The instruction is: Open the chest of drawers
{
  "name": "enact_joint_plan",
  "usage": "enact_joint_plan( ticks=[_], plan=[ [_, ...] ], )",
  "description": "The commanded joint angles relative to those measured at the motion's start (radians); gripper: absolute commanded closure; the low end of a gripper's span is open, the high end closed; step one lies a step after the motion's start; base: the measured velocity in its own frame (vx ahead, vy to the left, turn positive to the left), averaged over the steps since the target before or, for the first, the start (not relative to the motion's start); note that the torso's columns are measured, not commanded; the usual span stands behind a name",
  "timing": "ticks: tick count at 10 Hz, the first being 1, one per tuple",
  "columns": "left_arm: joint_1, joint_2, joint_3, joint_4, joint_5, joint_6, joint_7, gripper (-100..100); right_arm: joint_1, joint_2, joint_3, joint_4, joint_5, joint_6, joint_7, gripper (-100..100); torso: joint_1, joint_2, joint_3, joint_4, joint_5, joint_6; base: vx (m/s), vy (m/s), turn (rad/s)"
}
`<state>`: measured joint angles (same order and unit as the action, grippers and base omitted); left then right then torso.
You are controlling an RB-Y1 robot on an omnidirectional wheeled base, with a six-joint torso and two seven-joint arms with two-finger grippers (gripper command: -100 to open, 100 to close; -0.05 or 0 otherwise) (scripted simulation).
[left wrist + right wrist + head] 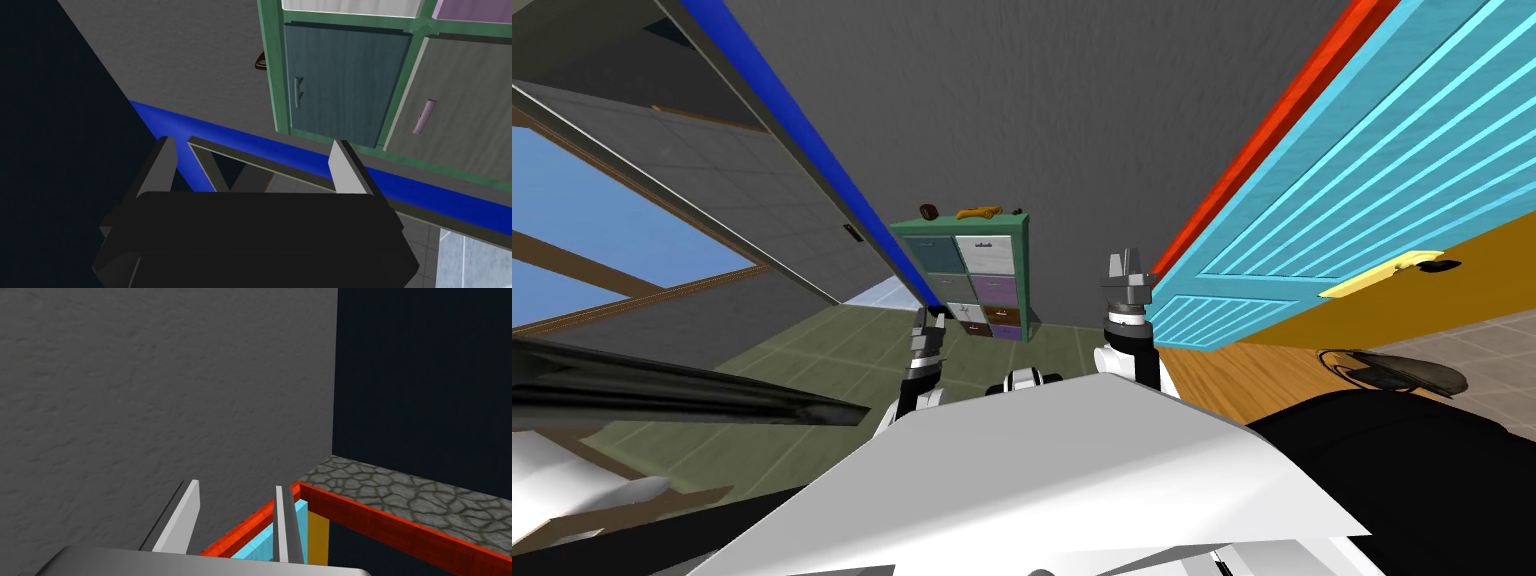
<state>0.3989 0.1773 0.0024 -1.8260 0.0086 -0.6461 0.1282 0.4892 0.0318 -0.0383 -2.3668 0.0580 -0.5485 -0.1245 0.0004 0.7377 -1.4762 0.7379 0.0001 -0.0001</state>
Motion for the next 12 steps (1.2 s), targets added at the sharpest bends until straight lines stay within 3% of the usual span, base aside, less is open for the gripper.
enact_joint_plan(
  ticks=[1,12],
  plan=[
    [-0.02,-0.011,-0.011,0.049,-0.005,0.003,-0.005,-100,0.0,0.0,0.0,0.0,0.0,0.0,0.0,0,-0.001,0.0,0.0,0.0,0.0,0.0,0.084,-0.036,-0.036],
    [-0.109,-0.042,-0.05,0.297,-0.017,0.0,-0.012,-100,0.0,0.0,0.0,0.0,0.0,0.0,0.0,0,-0.001,0.0,0.0,0.0,0.0,0.0,0.101,-0.031,-0.046]
  ],
)
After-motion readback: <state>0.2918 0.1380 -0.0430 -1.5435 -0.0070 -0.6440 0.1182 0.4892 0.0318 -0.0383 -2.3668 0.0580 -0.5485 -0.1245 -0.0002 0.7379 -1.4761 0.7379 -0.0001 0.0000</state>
